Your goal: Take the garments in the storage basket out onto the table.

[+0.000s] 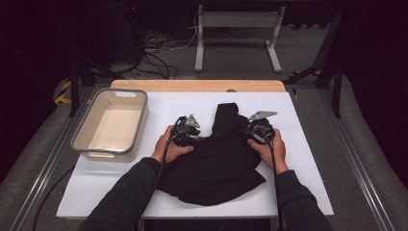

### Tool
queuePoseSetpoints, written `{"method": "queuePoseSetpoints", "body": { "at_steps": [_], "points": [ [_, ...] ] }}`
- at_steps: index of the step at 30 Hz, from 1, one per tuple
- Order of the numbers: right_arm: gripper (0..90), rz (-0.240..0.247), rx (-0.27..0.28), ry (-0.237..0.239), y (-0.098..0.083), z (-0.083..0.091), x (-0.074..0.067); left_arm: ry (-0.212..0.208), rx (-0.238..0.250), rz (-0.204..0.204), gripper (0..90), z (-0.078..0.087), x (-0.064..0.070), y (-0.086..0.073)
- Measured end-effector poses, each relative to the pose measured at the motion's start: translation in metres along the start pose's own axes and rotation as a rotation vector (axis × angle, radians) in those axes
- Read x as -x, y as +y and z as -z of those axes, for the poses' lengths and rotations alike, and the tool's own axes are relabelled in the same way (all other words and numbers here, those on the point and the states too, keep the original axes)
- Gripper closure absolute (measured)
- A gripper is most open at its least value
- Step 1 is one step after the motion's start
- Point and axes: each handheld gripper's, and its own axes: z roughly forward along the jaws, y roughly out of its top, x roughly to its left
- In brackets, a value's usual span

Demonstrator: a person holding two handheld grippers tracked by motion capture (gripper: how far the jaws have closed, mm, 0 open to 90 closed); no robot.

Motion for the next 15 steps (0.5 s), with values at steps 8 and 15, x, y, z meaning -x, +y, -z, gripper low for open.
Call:
{"method": "queuePoseSetpoints", "body": {
  "at_steps": [8,15],
  "points": [
    [83.6,-0.021,0.173,-0.068,0.011,0.049,0.009,0.087,0.026,0.007,88.9,0.014,0.007,0.009],
    [83.6,-0.053,0.267,-0.079,0.01,0.078,0.006,0.18,0.167,0.027,89.0,0.074,0.008,0.01]
  ]
}}
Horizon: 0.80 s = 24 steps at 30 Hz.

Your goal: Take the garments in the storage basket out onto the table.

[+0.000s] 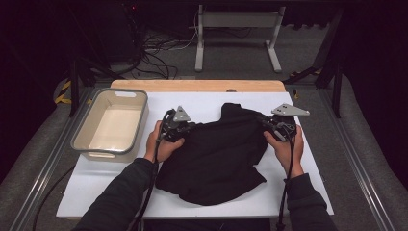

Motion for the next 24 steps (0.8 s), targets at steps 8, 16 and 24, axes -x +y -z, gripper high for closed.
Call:
{"method": "queuePoseSetpoints", "body": {
  "at_steps": [8,16,24],
  "points": [
    [82.3,-0.002,-0.018,0.083,-0.01,0.006,-0.02,-0.026,0.092,-0.089,89.0,0.074,0.024,-0.018],
    [82.2,-0.001,-0.116,0.125,-0.041,0.01,-0.041,-0.128,0.021,-0.172,88.8,0.079,0.076,-0.068],
    [81.3,0.017,-0.189,0.132,-0.07,0.021,-0.045,-0.225,-0.062,-0.164,88.7,0.061,0.094,-0.093]
  ]
}}
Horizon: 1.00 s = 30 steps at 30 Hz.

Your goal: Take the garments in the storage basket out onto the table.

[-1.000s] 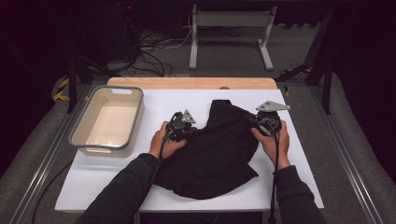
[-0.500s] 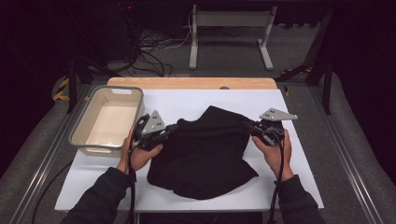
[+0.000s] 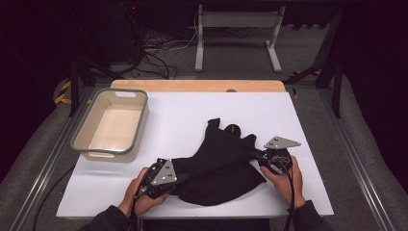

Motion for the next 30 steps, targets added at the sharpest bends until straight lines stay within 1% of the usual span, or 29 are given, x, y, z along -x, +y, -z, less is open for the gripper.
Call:
{"method": "queuePoseSetpoints", "body": {
  "at_steps": [3,4,5,6,8,11,12,13,14,16,18,19,21,22,25,27,28,30],
  "points": [
    [79.4,0.009,-0.021,0.007,-0.008,-0.001,-0.004,-0.004,-0.025,-0.008,88.6,-0.007,0.001,-0.003],
    [79.2,0.017,-0.026,0.006,-0.011,-0.002,-0.006,-0.007,-0.025,0.001,88.6,-0.009,0.001,-0.004],
    [78.6,0.023,-0.033,0.008,-0.013,-0.004,-0.008,-0.011,-0.028,0.0,88.6,-0.01,0.0,-0.004],
    [77.7,0.028,-0.036,0.011,-0.014,-0.004,-0.009,-0.019,-0.027,0.006,88.6,-0.012,0.0,-0.005],
    [76.5,0.042,-0.038,-0.001,-0.014,-0.004,-0.01,-0.028,-0.025,0.013,88.5,-0.013,-0.002,-0.006],
    [69.7,0.041,-0.029,-0.009,-0.013,-0.004,-0.009,-0.031,-0.027,0.012,88.5,-0.013,-0.002,-0.007],
    [69.2,0.038,-0.026,-0.006,-0.013,-0.004,-0.009,-0.032,-0.027,0.01,88.6,-0.012,-0.002,-0.007],
    [68.2,0.043,-0.019,0.0,-0.013,-0.003,-0.009,-0.027,-0.031,0.001,88.6,-0.011,-0.002,-0.007],
    [65.3,0.051,-0.005,0.001,-0.012,-0.002,-0.01,-0.023,-0.033,-0.004,88.6,-0.009,-0.002,-0.006],
    [60.4,0.073,0.018,-0.01,-0.009,0.002,-0.012,-0.024,-0.028,0.013,88.6,-0.006,-0.004,-0.007],
    [56.6,0.072,0.046,-0.006,-0.008,0.005,-0.012,-0.023,-0.026,0.011,88.6,-0.005,-0.005,-0.008],
    [55.9,0.076,0.06,-0.003,-0.007,0.007,-0.012,-0.015,-0.026,0.019,88.6,-0.001,-0.006,-0.01],
    [54.3,0.073,0.081,-0.006,-0.007,0.01,-0.012,-0.012,-0.021,0.023,88.6,0.001,-0.006,-0.011],
    [54.1,0.067,0.099,0.004,-0.006,0.012,-0.011,-0.008,-0.018,0.02,88.6,0.004,-0.005,-0.013],
    [52.6,0.06,0.129,-0.004,-0.004,0.017,-0.011,-0.002,-0.017,0.009,88.6,0.01,-0.004,-0.015],
    [52.8,0.055,0.156,-0.006,-0.003,0.02,-0.012,-0.003,-0.021,0.014,88.6,0.012,-0.003,-0.017],
    [53.2,0.055,0.163,-0.012,-0.002,0.022,-0.012,-0.001,-0.02,0.013,88.6,0.013,-0.002,-0.018],
    [57.3,0.051,0.175,-0.02,0.0,0.024,-0.012,-0.009,-0.02,0.022,88.6,0.014,-0.002,-0.021]
  ]
}}
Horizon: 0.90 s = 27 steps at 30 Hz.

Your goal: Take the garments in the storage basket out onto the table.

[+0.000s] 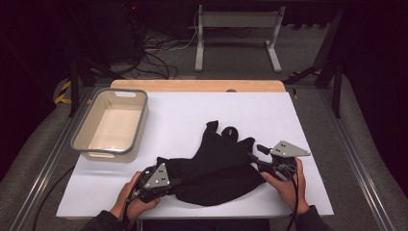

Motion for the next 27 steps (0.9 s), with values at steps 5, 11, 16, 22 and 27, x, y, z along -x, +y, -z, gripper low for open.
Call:
{"method": "queuePoseSetpoints", "body": {
  "at_steps": [5,11,16,22,27],
  "points": [
    [68.5,0.042,0.011,0.014,0.013,-0.006,0.001,-0.008,0.026,0.012,86.0,0.004,-0.001,0.004],
    [74.8,0.039,-0.002,0.051,0.042,-0.036,0.016,0.026,0.13,0.054,70.9,0.02,-0.011,0.029],
    [74.7,0.074,-0.132,0.133,0.059,-0.078,0.021,0.08,0.181,0.06,51.8,0.014,-0.032,0.071],
    [57.6,0.072,-0.301,0.158,0.059,-0.118,0.022,0.05,0.076,0.16,39.5,-0.047,-0.081,0.105],
    [51.8,0.042,-0.385,0.157,0.049,-0.134,0.026,0.068,-0.02,0.223,38.6,-0.092,-0.103,0.105]
  ]
}}
